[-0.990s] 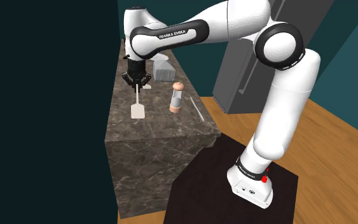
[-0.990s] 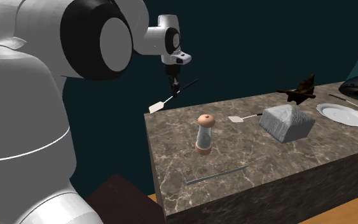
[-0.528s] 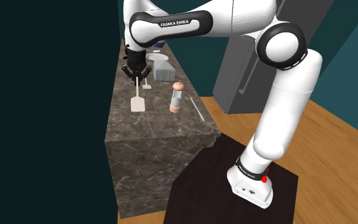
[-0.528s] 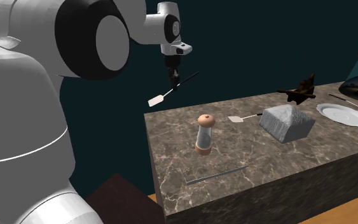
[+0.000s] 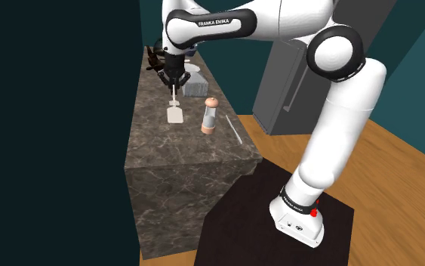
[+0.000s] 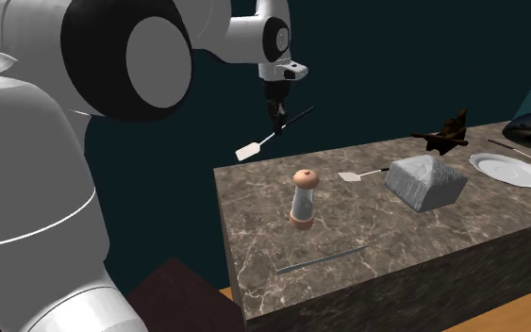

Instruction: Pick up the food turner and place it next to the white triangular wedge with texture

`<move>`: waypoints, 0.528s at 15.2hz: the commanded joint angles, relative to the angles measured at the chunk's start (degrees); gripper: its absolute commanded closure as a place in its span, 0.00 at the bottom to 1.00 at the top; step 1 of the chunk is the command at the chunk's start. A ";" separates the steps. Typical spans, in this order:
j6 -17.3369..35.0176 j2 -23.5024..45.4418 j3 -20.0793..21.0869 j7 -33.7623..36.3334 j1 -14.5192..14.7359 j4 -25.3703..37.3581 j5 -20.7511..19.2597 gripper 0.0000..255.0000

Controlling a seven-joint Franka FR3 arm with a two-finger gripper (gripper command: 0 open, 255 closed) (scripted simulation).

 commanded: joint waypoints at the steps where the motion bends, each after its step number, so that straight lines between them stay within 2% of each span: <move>1: -0.03 -1.15 -1.00 -2.74 -1.54 -0.96 0.54 1.00; 8: 0.38 -0.94 -4.85 -11.96 -6.69 -0.65 1.48 1.00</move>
